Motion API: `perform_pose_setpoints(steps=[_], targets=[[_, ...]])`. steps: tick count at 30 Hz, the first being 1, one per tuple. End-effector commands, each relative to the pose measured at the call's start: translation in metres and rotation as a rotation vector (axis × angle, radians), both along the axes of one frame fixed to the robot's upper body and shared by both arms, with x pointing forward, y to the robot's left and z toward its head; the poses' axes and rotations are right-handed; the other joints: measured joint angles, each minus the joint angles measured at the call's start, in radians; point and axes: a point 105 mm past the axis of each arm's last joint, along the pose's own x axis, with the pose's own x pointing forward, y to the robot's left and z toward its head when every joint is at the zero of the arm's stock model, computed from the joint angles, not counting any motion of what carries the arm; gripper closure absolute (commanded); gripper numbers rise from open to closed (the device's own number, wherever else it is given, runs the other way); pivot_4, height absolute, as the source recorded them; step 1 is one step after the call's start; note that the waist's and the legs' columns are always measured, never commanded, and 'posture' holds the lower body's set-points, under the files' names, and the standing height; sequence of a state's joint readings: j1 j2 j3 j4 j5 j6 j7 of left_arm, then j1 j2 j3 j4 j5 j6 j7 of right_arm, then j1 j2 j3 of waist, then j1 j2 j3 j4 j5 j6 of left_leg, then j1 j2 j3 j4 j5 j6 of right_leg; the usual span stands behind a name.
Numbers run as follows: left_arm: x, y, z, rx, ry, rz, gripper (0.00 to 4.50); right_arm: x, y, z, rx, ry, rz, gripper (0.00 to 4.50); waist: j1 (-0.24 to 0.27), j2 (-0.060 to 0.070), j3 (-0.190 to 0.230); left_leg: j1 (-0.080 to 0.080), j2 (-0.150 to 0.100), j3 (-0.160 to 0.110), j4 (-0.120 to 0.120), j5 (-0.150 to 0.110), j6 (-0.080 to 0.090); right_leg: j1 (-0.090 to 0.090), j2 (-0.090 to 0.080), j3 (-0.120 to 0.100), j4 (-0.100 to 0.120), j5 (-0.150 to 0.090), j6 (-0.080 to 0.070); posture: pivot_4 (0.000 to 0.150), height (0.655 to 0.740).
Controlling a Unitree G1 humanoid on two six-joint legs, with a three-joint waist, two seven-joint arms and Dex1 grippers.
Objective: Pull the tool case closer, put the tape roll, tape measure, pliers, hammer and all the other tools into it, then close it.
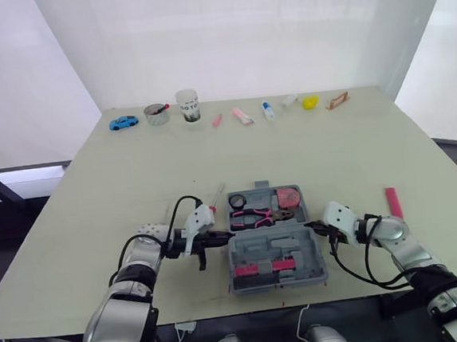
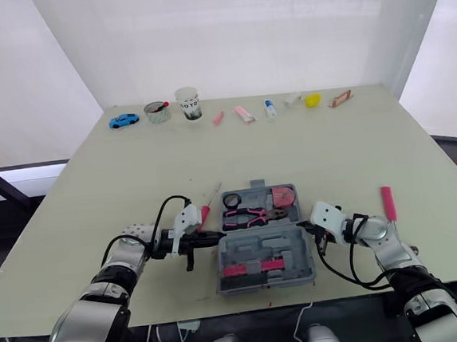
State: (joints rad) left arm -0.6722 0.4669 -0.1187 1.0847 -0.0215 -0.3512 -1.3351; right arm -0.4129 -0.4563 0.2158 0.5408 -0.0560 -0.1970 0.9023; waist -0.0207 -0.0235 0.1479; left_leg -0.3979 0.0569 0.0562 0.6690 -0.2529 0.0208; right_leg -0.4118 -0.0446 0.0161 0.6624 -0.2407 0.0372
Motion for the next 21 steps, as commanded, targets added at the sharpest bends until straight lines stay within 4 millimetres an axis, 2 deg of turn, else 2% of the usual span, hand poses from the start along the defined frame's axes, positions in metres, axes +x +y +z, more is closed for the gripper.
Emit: perform_pose_setpoints(steps=[1, 21], targets=[[0.0038, 0.0062, 0.0028, 0.015, -0.015, 0.025, 4.50, -0.0034, 0.0005, 0.0020, -0.011, 0.003, 0.023, 4.43, 0.001, 0.000, 0.000, 0.000, 0.000, 0.000, 0.000, 0.000, 0.000, 0.000, 0.000, 0.000, 0.000, 0.000, 0.000, 0.150, 0.7400], [0.0041, 0.0069, 0.0031, 0.021, -0.019, 0.024, 4.50, -0.0112, 0.0017, -0.0022, -0.024, 0.047, 0.043, 4.43, 0.003, 0.000, 0.000, 0.000, 0.000, 0.000, -0.001, 0.000, 0.000, 0.000, 0.000, 0.000, 0.000, 0.000, 0.000, 0.150, 0.7400]])
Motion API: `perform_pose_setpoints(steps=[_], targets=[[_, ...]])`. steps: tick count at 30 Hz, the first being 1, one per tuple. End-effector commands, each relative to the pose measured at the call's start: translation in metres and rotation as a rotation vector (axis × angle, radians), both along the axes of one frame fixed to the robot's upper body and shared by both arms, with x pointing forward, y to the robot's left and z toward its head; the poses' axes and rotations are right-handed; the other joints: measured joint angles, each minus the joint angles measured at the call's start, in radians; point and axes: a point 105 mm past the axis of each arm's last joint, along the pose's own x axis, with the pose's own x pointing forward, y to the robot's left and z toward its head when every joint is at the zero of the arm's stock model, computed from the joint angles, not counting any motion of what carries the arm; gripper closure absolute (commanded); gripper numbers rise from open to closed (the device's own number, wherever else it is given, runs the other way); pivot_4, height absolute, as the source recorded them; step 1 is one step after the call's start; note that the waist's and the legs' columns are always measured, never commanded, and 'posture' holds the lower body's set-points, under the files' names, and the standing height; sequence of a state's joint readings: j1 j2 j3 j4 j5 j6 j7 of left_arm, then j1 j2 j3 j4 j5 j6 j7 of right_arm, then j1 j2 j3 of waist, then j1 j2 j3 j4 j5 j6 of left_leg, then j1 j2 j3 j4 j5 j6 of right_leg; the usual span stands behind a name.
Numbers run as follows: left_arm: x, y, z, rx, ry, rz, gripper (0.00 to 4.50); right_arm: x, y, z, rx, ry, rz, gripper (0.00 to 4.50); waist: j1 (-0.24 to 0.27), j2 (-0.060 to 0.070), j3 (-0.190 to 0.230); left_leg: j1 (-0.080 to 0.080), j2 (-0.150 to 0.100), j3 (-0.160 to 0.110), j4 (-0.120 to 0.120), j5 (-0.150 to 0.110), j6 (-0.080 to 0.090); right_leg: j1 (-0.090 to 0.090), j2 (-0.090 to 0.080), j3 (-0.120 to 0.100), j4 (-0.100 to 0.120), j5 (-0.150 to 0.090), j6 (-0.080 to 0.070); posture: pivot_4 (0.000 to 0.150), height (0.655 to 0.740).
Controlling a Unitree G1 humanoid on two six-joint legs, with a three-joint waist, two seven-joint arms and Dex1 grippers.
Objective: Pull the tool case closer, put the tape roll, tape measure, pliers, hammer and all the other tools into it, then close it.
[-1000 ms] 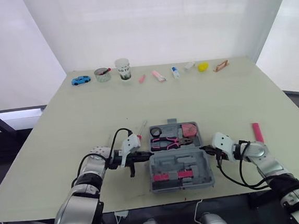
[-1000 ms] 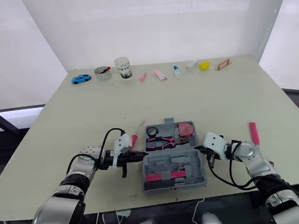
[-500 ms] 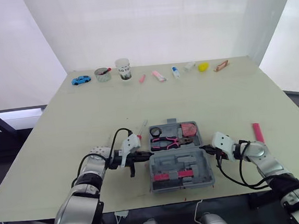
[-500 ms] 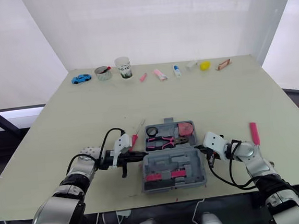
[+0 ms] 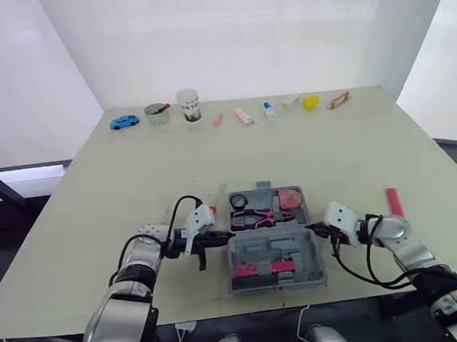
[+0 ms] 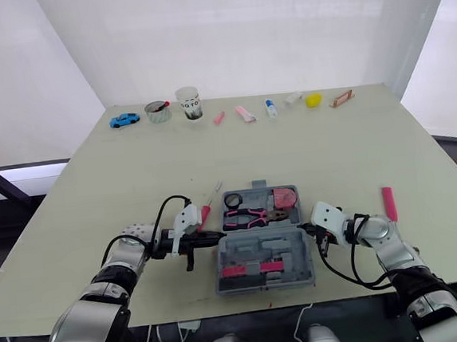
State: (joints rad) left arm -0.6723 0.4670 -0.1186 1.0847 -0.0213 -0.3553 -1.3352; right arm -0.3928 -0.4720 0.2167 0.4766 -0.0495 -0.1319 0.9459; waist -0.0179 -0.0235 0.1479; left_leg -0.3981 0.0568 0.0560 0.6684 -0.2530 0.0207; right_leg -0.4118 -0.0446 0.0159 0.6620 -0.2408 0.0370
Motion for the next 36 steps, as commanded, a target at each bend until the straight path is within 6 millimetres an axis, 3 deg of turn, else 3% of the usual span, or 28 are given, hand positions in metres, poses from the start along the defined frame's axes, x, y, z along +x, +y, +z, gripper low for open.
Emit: perform_pose_setpoints(steps=[1, 8, 20, 25, 29, 36], targets=[[0.004, 0.007, 0.003, 0.021, -0.016, 0.026, 4.50, -0.005, 0.002, -0.003, -0.014, 0.005, 0.020, 4.43, 0.000, 0.000, 0.000, 0.000, 0.000, 0.000, 0.000, 0.000, 0.000, 0.000, 0.000, 0.000, 0.000, 0.000, 0.000, 0.150, 0.7400], [0.004, 0.007, 0.003, 0.023, -0.020, 0.027, 4.50, -0.001, -0.009, -0.003, -0.040, -0.007, -0.011, 4.43, 0.001, 0.000, 0.000, 0.000, 0.000, 0.000, 0.000, 0.000, 0.000, 0.000, 0.000, 0.000, 0.000, 0.000, 0.000, 0.150, 0.7400], [0.006, 0.013, 0.013, -0.004, -0.062, 0.044, 4.50, 0.003, -0.048, 0.007, -0.039, -0.056, -0.129, 4.43, 0.004, 0.000, 0.000, -0.001, 0.000, 0.000, 0.000, 0.000, 0.000, 0.000, 0.000, 0.000, -0.001, 0.000, 0.000, 0.150, 0.7400], [0.007, 0.015, 0.029, -0.076, -0.126, 0.049, 4.50, 0.002, -0.055, 0.020, 0.026, -0.098, -0.180, 4.43, 0.004, -0.001, 0.003, -0.002, 0.000, 0.000, -0.001, 0.000, 0.000, -0.001, 0.000, 0.000, -0.002, 0.000, 0.000, 0.150, 0.7400], [-0.015, 0.027, 0.049, -0.132, -0.125, -0.003, 4.50, -0.007, -0.061, 0.044, 0.162, -0.170, -0.252, 4.43, 0.000, 0.000, 0.005, -0.004, 0.000, 0.000, -0.002, 0.000, 0.000, -0.003, 0.000, 0.000, -0.002, 0.002, 0.004, 0.150, 0.7400], [-0.040, 0.055, 0.079, -0.336, -0.190, 0.244, 4.50, -0.040, -0.079, 0.059, 0.338, -0.251, -0.393, 4.43, 0.005, 0.000, 0.006, -0.004, 0.001, -0.001, -0.005, -0.001, 0.000, -0.003, -0.002, 0.000, -0.004, 0.001, 0.004, 0.150, 0.7400]])
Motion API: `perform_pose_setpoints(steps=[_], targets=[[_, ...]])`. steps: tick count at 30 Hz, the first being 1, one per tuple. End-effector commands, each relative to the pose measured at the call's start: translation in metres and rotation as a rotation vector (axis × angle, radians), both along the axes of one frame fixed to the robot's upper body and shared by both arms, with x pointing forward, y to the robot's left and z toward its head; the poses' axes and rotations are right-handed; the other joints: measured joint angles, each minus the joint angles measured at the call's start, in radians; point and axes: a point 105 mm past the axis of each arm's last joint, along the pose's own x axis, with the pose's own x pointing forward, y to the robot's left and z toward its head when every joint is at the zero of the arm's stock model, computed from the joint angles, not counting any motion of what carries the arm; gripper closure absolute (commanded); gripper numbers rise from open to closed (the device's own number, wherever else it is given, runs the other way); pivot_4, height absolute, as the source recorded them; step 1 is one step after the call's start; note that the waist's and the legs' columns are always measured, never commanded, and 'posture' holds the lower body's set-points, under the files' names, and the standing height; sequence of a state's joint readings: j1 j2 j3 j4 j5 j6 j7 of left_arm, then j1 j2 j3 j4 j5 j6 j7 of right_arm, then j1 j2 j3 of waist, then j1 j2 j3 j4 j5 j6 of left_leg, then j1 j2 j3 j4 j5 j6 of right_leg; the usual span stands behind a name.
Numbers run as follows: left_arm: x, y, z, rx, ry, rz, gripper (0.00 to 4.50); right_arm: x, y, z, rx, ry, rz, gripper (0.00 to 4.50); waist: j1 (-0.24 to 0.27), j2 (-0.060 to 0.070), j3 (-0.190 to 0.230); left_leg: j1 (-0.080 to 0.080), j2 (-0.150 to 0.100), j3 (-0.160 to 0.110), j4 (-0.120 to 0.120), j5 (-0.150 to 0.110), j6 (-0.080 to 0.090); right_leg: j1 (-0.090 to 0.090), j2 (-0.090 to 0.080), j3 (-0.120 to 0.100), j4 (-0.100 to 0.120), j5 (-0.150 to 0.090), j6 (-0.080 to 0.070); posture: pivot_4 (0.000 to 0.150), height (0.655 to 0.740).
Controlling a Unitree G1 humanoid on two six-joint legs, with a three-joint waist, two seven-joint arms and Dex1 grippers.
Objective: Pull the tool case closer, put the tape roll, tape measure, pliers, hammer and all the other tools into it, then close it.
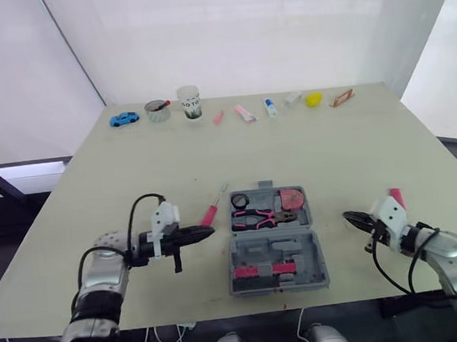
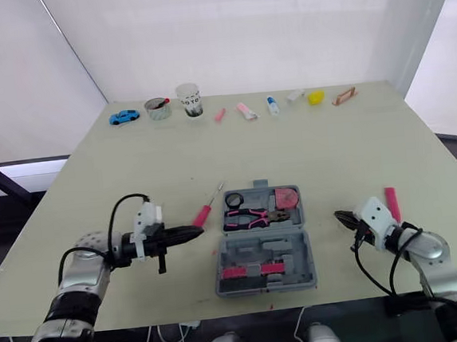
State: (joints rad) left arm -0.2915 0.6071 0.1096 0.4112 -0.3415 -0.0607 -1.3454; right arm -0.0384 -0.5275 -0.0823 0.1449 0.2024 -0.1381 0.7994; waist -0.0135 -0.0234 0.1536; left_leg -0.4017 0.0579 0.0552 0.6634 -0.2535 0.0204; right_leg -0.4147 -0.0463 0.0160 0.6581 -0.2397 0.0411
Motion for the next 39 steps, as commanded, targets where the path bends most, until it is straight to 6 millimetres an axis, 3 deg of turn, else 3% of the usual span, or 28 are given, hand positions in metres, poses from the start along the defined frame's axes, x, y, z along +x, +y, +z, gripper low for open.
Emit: perform_pose_setpoints(steps=[1, 2, 5, 8, 10, 12, 15, 22, 25, 30, 34, 39], targets=[[-0.008, 0.018, 0.022, -0.107, -0.048, 0.136, 4.50, -0.010, -0.014, 0.024, 0.072, -0.090, -0.069, 4.43, 0.000, 0.000, 0.001, 0.000, 0.000, -0.001, 0.000, 0.000, 0.000, 0.000, 0.000, 0.000, 0.000, 0.000, 0.000, 0.150, 0.7400], [-0.012, 0.026, 0.022, -0.126, -0.049, 0.194, 4.50, -0.015, -0.019, 0.025, 0.095, -0.093, -0.098, 4.43, 0.000, 0.001, 0.001, 0.000, 0.000, -0.002, 0.000, 0.000, 0.000, 0.000, -0.001, 0.001, -0.001, 0.000, 0.000, 0.150, 0.7400], [-0.025, 0.048, 0.020, -0.143, -0.053, 0.350, 3.28, -0.031, -0.032, 0.027, 0.137, -0.094, -0.173, 4.50, 0.000, 0.000, 0.002, 0.001, 0.000, -0.003, 0.000, 0.000, 0.000, 0.000, -0.002, 0.001, -0.001, -0.002, -0.003, 0.150, 0.7400], [-0.041, 0.069, 0.015, -0.155, -0.040, 0.484, 1.65, -0.047, -0.047, 0.025, 0.167, -0.083, -0.246, 3.65, 0.001, 0.000, 0.002, 0.002, 0.001, -0.004, 0.000, 0.000, 0.000, 0.001, -0.003, 0.000, 0.000, -0.004, -0.001, 0.150, 0.7400], [-0.052, 0.080, 0.009, -0.143, -0.029, 0.543, 0.63, -0.057, -0.054, 0.024, 0.189, -0.078, -0.284, 2.59, 0.001, 0.000, 0.002, 0.003, 0.002, -0.004, 0.000, 0.000, 0.000, 0.001, -0.004, 0.000, 0.000, -0.005, 0.000, 0.150, 0.7400], [-0.065, 0.089, -0.002, -0.103, -0.005, 0.594, 0.00, -0.070, -0.061, 0.018, 0.189, -0.054, -0.323, 1.72, 0.001, 0.000, 0.002, 0.003, 0.002, -0.003, 0.000, 0.000, 0.000, 0.001, -0.004, 0.000, -0.001, -0.005, 0.000, 0.150, 0.7400], [-0.079, 0.106, -0.008, -0.111, -0.006, 0.712, 0.00, -0.091, -0.075, 0.013, 0.218, -0.033, -0.407, 0.20, 0.003, 0.000, 0.002, 0.003, 0.001, -0.003, -0.003, 0.000, 0.000, 0.001, -0.007, 0.000, -0.003, -0.005, -0.001, 0.150, 0.7400], [-0.099, 0.128, -0.010, -0.088, 0.003, 0.858, 0.00, -0.117, -0.102, 0.004, 0.290, -0.013, -0.623, 0.09, 0.002, -0.001, 0.003, 0.002, 0.001, -0.004, -0.004, -0.003, -0.005, -0.001, -0.013, -0.001, -0.005, -0.006, 0.000, 0.150, 0.7400], [-0.097, 0.130, -0.012, -0.051, 0.012, 0.877, 0.00, -0.126, -0.103, -0.005, 0.299, 0.015, -0.658, 0.09, 0.002, 0.000, 0.003, 0.002, 0.001, -0.006, -0.006, -0.003, -0.005, -0.001, -0.014, 0.000, -0.006, -0.006, 0.000, 0.150, 0.7400], [-0.072, 0.136, -0.002, -0.095, 0.003, 1.025, 0.00, -0.112, -0.083, 0.012, 0.293, -0.002, -0.495, 0.09, 0.002, 0.001, 0.004, 0.002, -0.001, -0.005, -0.010, -0.001, -0.003, -0.001, -0.015, -0.004, -0.010, -0.006, 0.000, 0.150, 0.7400], [-0.043, 0.117, 0.009, -0.103, 0.014, 1.031, 0.00, -0.093, -0.044, 0.044, 0.279, 0.022, -0.181, 0.09, 0.003, -0.001, 0.003, 0.002, -0.002, -0.004, -0.010, 0.000, 0.000, 0.001, -0.011, -0.004, -0.010, -0.003, -0.004, 0.150, 0.7400], [-0.019, 0.108, 0.009, -0.042, 0.056, 1.059, 0.00, -0.084, -0.013, 0.070, 0.217, 0.014, 0.093, 0.09, 0.003, -0.002, 0.002, 0.002, -0.003, -0.005, -0.011, 0.000, 0.000, 0.002, -0.004, -0.003, -0.011, -0.003, -0.004, 0.150, 0.7400]])
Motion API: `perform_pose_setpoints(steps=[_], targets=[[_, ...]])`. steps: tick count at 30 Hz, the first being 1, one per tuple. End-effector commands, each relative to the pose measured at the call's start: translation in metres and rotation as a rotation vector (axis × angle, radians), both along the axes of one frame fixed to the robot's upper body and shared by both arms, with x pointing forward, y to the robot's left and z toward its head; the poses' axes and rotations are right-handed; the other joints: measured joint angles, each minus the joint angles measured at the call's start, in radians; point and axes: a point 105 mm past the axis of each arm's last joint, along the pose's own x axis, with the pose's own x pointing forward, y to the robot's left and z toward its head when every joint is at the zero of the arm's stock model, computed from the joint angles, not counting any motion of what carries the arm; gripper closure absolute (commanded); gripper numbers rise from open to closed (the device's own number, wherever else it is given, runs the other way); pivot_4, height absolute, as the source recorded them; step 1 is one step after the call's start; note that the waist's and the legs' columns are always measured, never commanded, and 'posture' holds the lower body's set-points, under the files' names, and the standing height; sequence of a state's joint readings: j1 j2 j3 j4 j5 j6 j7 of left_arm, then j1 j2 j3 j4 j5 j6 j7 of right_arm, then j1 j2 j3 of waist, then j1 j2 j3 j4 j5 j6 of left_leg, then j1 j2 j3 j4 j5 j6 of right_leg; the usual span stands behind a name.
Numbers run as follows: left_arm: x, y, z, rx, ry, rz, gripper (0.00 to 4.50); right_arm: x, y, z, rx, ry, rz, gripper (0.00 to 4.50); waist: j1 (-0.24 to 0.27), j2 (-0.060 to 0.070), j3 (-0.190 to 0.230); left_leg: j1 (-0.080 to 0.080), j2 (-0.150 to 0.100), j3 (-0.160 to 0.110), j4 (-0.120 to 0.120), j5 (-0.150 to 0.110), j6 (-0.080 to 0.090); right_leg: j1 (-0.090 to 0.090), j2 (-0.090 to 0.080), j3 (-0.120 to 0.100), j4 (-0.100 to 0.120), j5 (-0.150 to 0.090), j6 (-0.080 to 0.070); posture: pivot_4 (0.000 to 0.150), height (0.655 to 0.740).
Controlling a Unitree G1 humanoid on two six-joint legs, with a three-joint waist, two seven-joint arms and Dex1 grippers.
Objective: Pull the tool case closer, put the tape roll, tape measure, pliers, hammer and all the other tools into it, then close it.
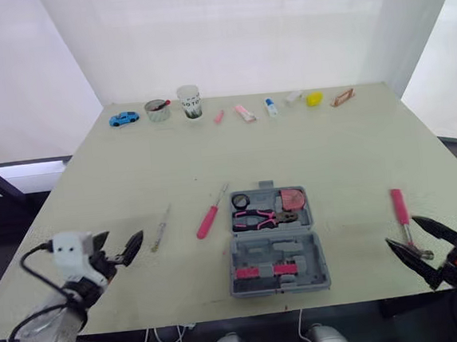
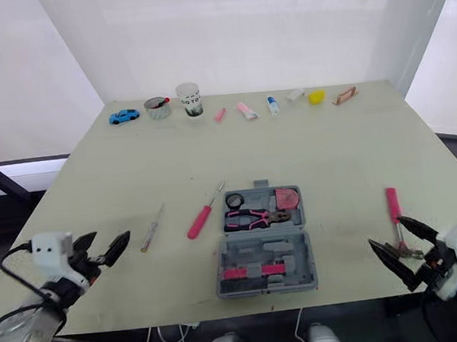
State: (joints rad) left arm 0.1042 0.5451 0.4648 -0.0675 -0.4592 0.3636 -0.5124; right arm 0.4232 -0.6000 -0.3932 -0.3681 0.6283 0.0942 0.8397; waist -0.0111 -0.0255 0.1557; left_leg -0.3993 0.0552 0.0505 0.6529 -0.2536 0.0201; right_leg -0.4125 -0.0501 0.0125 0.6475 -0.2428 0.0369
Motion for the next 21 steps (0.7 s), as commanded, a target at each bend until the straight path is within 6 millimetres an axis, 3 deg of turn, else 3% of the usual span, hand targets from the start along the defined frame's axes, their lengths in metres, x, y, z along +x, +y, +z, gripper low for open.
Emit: perform_pose_setpoints(steps=[1, 6, 12, 21], targets=[[0.015, -0.002, 0.006, 0.046, 0.036, 0.037, 0.00, 0.002, 0.025, 0.020, -0.036, -0.047, 0.210, 0.09, 0.001, -0.001, 0.001, 0.000, 0.000, 0.000, 0.000, 0.000, 0.000, 0.000, 0.001, 0.000, 0.000, 0.000, 0.000, 0.150, 0.7400], [0.037, -0.006, 0.001, 0.051, 0.063, 0.105, 0.00, 0.000, 0.049, 0.033, -0.046, -0.053, 0.437, 0.09, 0.004, -0.001, 0.001, 0.000, 0.000, -0.001, 0.000, 0.000, 0.000, 0.001, 0.002, -0.001, 0.000, 0.001, 0.001, 0.150, 0.7400], [0.056, -0.029, -0.029, 0.074, 0.154, 0.048, 0.00, 0.019, 0.070, 0.040, -0.053, -0.107, 0.528, 0.09, 0.002, -0.002, 0.001, 0.000, -0.001, -0.001, 0.001, 0.000, 0.000, 0.001, 0.002, 0.000, 0.000, 0.003, 0.004, 0.150, 0.7400], [0.059, -0.044, -0.047, 0.082, 0.170, 0.006, 0.00, 0.023, 0.085, 0.045, -0.055, -0.130, 0.574, 0.09, 0.010, -0.002, 0.001, -0.001, -0.001, -0.001, 0.001, 0.000, 0.000, 0.002, 0.002, -0.001, 0.000, 0.003, 0.004, 0.150, 0.7400]])
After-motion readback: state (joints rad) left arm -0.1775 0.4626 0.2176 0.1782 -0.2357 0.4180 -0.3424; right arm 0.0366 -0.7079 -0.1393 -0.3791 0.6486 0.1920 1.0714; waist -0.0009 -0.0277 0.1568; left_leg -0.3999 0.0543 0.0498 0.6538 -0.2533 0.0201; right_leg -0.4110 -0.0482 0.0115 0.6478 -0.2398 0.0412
